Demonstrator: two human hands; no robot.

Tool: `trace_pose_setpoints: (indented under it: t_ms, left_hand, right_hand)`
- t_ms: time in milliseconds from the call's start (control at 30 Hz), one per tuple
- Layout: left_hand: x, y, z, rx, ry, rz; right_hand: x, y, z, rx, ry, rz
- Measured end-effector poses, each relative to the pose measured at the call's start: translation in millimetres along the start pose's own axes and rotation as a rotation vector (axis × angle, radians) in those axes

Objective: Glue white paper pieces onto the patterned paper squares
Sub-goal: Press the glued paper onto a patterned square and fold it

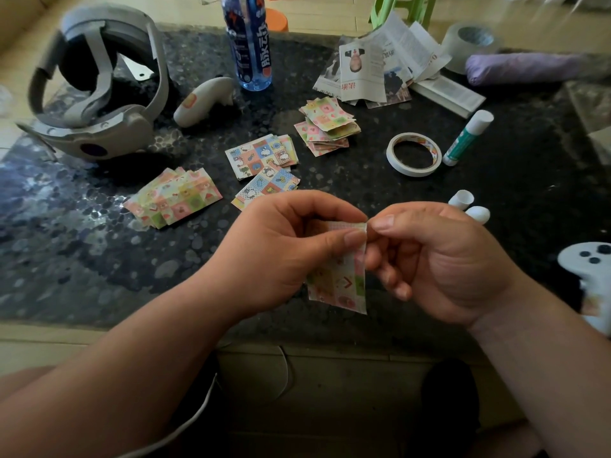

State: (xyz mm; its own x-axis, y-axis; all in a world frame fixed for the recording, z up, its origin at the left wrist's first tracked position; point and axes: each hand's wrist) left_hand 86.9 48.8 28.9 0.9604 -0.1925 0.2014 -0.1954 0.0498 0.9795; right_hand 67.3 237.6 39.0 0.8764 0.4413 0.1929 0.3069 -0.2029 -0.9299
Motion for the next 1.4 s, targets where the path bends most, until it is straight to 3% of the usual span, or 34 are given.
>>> trace_pose_setpoints:
  t_ms: [633,1100,1400]
  left_hand:
    - [1.1,-0.3,1.1,-0.022,-0.017,-0.013]
    - [-2.3,-2.3,6.7,-0.136,-0.063,-0.139]
    - [-2.5,-2.0,11.9,-0.262,-0.109,-0.045]
  right_hand:
    - [0.0,1.2,-1.1,0.03,0.017,-0.007]
    - [-1.3,1.4,0.1,0.041,0.003,-0.099]
    - [-2.9,4.2,3.1,0.072,-0.016,-0.171]
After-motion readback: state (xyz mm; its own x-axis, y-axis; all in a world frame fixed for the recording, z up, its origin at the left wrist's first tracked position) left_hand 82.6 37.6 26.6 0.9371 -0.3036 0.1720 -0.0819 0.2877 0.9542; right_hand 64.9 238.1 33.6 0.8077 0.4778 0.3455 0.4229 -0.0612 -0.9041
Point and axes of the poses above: each hand's wrist, its own x-axis away from the middle knuckle, its own z-axis out of the back of the hand, y = z × x, and after that the axes turned 8 degrees about z, right-handed
